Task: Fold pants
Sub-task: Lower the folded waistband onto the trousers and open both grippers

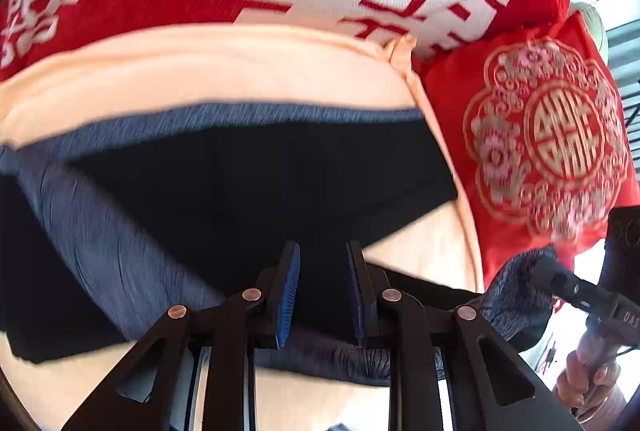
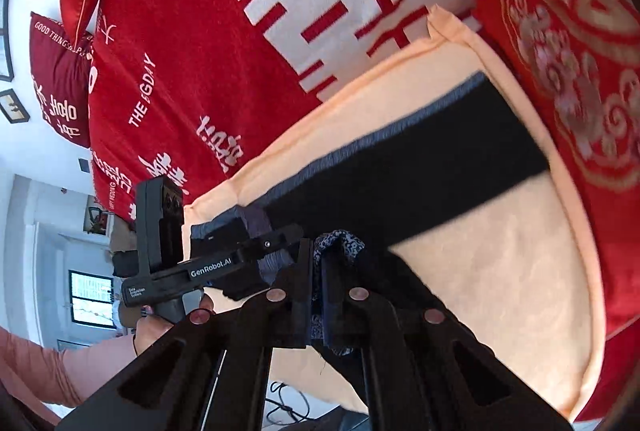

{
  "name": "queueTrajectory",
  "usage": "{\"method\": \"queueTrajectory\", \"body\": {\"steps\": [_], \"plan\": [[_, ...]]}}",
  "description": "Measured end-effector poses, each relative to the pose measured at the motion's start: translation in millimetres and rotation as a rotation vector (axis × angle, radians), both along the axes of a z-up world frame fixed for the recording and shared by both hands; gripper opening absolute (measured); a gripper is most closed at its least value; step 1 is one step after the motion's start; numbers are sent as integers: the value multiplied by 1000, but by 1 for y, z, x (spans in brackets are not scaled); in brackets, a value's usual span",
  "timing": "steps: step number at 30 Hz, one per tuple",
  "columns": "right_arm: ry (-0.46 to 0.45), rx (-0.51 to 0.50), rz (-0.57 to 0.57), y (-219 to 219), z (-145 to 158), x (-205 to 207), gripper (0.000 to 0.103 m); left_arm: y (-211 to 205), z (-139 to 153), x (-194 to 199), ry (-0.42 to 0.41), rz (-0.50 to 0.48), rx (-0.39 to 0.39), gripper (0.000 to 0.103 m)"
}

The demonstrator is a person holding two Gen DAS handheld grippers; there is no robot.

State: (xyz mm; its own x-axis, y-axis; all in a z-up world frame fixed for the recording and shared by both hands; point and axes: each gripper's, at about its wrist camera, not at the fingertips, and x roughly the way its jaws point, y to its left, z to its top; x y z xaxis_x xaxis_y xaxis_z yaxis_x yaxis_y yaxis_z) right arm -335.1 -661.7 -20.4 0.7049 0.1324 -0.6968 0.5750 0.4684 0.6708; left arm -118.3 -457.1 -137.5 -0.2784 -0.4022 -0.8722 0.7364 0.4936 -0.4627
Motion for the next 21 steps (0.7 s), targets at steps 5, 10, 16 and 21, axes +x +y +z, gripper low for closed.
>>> {"method": "queueTrajectory", "body": {"steps": [5,10,16,21], "plan": [[103,-110,27,-63,-10,38,3,-41,6,28,-112,25,-26,25],[235,-116,1,-112,-49,57,3,-53,13,50,-254,55,8,35],[378,-169,64,-122,-83,74,7,-24,11,67,-391,103,70,88],[402,-198,59,-112,-69,70,63,-3,-38,66,-456,84,265,88]]}}
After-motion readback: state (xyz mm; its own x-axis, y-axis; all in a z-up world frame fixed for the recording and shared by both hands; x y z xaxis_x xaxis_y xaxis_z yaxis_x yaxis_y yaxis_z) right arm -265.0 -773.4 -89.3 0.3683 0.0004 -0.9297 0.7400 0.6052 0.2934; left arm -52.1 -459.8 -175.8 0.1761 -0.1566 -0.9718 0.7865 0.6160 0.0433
